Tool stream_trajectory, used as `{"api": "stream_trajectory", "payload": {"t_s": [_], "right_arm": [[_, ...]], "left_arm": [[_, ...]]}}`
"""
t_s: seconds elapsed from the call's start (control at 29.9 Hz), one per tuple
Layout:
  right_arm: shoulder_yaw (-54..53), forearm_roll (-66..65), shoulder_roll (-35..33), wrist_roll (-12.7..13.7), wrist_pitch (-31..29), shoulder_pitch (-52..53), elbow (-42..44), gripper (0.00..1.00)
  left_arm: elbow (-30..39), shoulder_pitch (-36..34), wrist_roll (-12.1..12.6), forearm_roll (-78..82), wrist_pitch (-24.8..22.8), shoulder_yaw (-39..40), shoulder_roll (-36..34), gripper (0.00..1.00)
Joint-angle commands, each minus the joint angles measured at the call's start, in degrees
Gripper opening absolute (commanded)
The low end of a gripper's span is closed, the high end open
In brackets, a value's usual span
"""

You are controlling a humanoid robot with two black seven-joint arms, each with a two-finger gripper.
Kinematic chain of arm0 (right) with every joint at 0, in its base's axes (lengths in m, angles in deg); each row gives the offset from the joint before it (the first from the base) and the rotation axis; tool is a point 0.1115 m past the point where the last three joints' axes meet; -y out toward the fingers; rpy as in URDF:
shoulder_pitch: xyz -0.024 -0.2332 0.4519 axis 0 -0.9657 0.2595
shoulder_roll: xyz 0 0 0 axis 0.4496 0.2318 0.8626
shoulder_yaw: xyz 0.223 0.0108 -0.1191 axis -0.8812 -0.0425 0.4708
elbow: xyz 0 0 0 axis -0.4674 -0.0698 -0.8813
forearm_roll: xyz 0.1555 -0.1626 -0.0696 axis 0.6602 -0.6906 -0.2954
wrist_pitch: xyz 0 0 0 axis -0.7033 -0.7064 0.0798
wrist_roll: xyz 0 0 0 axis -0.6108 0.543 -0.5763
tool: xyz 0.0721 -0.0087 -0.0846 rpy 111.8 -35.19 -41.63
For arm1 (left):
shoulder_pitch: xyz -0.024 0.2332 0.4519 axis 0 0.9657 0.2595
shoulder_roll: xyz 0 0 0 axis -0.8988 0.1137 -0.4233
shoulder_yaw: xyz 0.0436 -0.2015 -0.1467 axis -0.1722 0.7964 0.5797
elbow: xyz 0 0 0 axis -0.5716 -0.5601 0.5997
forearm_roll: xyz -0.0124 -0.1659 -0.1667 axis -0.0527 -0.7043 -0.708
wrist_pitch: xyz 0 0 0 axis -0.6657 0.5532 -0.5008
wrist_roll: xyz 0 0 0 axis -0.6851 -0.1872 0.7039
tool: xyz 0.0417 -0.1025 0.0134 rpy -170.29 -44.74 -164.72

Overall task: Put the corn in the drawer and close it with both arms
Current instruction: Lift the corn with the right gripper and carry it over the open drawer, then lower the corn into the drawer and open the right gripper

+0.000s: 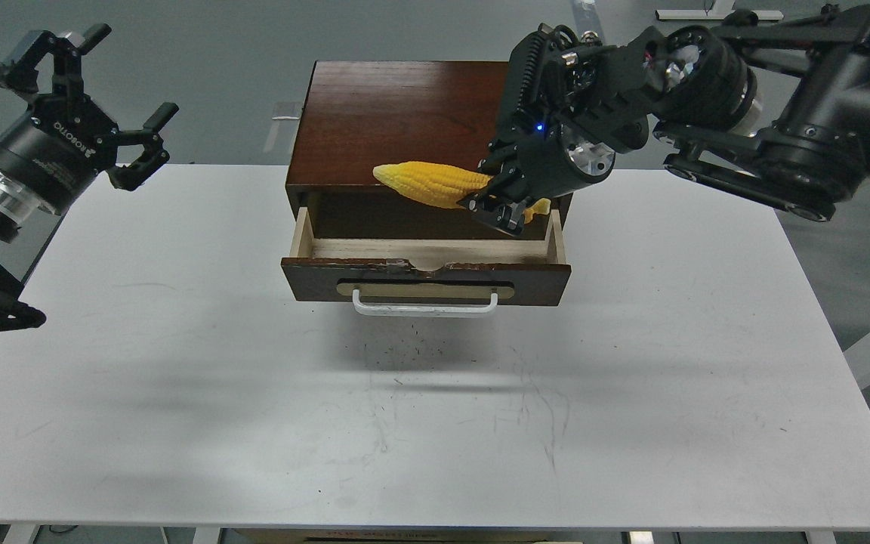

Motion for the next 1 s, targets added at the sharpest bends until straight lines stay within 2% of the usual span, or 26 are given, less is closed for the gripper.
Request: {"api": "stream_trajectory", "payload": {"t_s": [0.0, 0.23, 0.3, 0.37, 0.43, 0.6, 0.77, 0.97], "right_arm": [[1.2, -0.1, 1.5, 0.0, 1.0, -0.2, 0.0, 0.12], [2.1, -0.1, 3.6, 0.0, 1.2, -0.9, 0.8, 0.19], [2.2, -0.1, 3.6, 0.0, 1.2, -1.4, 0.8, 0.25], [2.2, -0.1, 3.6, 0.0, 1.2, -1.7, 0.9, 0.41], [2.2, -0.1, 3.5, 0.0, 1.3, -1.7, 0.9, 0.5], [2.1, 0.0, 3.4, 0.0, 1.3, -1.7, 0.9, 0.63], [2.0, 0.1, 3.5, 0.0, 1.3, -1.6, 0.9, 0.73], [1.8, 0.7, 3.2, 0.0, 1.3, -0.9, 0.9, 0.77]], "left_arm": [[0.0, 0.0, 0.0, 0.0, 0.0, 0.0, 0.0, 1.0], [0.0, 0.0, 0.0, 0.0, 0.0, 0.1, 0.0, 1.0], [0.0, 0.0, 0.0, 0.0, 0.0, 0.1, 0.0, 1.0], [0.0, 0.0, 0.0, 0.0, 0.0, 0.0, 0.1, 1.0], [0.0, 0.0, 0.0, 0.0, 0.0, 0.0, 0.1, 1.0], [0.0, 0.0, 0.0, 0.0, 0.0, 0.0, 0.1, 1.0], [0.0, 0.0, 0.0, 0.0, 0.0, 0.1, 0.1, 1.0], [0.0, 0.0, 0.0, 0.0, 0.0, 0.1, 0.0, 1.0]]}}
